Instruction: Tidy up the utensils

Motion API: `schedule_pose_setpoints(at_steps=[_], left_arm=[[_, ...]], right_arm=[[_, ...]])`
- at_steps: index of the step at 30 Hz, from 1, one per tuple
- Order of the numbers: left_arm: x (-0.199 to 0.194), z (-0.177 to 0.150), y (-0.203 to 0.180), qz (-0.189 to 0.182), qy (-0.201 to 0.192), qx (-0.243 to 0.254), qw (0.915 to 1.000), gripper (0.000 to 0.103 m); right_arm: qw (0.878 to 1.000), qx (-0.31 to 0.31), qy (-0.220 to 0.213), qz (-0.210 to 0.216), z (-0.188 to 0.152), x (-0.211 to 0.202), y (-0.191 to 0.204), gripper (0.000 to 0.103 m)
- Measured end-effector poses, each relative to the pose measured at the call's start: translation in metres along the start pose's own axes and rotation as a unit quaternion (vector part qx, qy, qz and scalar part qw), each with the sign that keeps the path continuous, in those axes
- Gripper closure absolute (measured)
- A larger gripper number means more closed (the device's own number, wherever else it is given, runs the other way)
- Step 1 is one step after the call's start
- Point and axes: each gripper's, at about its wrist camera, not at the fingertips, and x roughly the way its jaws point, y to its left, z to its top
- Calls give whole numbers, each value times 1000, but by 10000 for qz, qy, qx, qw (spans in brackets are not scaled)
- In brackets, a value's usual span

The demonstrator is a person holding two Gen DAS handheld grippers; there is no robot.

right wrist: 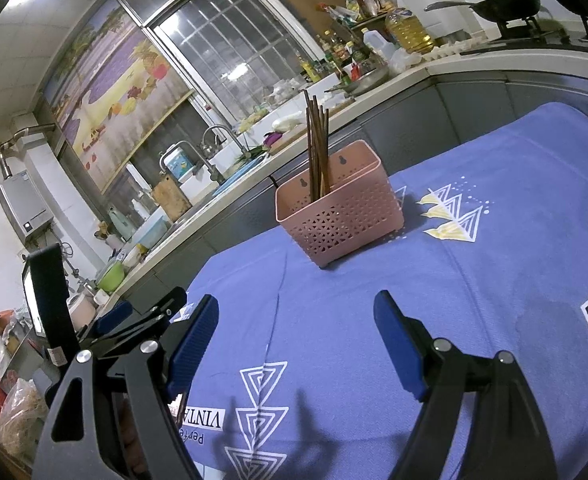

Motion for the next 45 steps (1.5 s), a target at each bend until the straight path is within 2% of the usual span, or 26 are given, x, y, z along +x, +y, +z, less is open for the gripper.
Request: schedule_pose_setpoints(at_steps=[13, 26, 35, 45], left_arm=[[0, 1, 2, 65, 8, 53, 10000, 6], [2, -1, -7, -87, 132, 169, 9997, 6], [3, 1, -10, 272, 100, 283, 9992, 6], [2, 2, -7, 414, 96, 240, 9988, 6]], right_arm=[[10000, 0, 12, 9, -1, -1, 1, 24], [10000, 37, 67, 19, -3, 4, 1, 24], [10000, 37, 65, 18, -3, 4, 2, 24], [9999, 8, 102, 58, -8, 6, 2, 24]])
